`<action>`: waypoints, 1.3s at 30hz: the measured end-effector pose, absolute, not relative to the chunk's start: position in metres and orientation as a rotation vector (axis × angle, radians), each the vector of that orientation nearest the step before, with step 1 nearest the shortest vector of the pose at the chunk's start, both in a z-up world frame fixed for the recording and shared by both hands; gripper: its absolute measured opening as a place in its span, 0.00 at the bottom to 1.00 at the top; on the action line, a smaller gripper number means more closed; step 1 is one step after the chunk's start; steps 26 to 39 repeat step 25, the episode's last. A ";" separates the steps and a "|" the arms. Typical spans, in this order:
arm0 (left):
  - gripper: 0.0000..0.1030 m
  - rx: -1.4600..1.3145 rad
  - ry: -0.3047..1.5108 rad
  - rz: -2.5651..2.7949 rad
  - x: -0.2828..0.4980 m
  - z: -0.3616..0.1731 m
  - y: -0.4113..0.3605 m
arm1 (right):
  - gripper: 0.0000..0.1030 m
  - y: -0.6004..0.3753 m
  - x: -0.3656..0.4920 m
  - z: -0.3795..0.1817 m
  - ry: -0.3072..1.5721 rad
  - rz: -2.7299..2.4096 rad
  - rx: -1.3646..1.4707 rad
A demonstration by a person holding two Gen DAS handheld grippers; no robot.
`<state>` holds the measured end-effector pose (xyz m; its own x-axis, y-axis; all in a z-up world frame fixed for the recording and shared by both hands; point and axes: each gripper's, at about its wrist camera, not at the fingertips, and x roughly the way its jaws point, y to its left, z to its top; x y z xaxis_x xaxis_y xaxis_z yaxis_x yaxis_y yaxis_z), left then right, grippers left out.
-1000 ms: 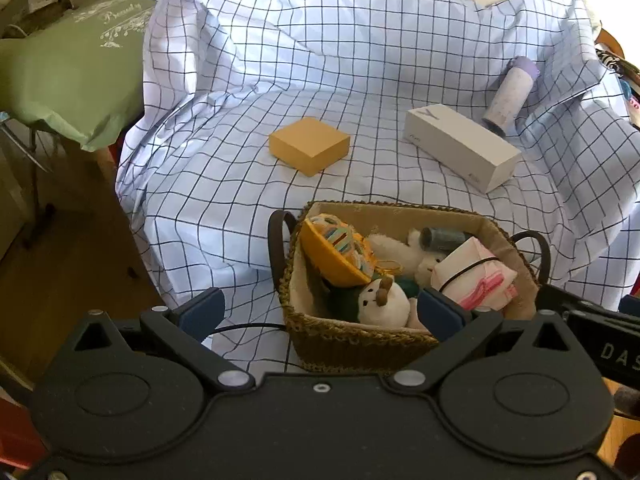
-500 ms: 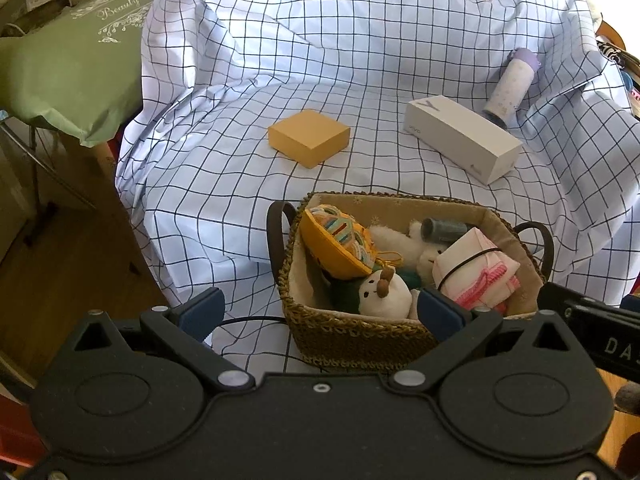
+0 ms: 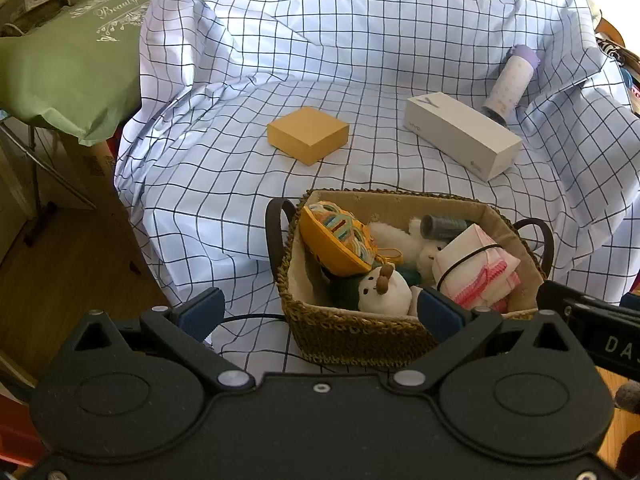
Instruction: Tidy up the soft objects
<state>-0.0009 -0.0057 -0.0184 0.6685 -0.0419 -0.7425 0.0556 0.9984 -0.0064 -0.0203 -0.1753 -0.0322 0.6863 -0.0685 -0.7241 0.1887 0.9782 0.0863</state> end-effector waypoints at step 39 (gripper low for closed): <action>0.96 0.027 0.831 -0.045 -0.001 -0.018 -0.004 | 1.00 -0.175 -0.020 -0.033 0.805 -0.143 0.160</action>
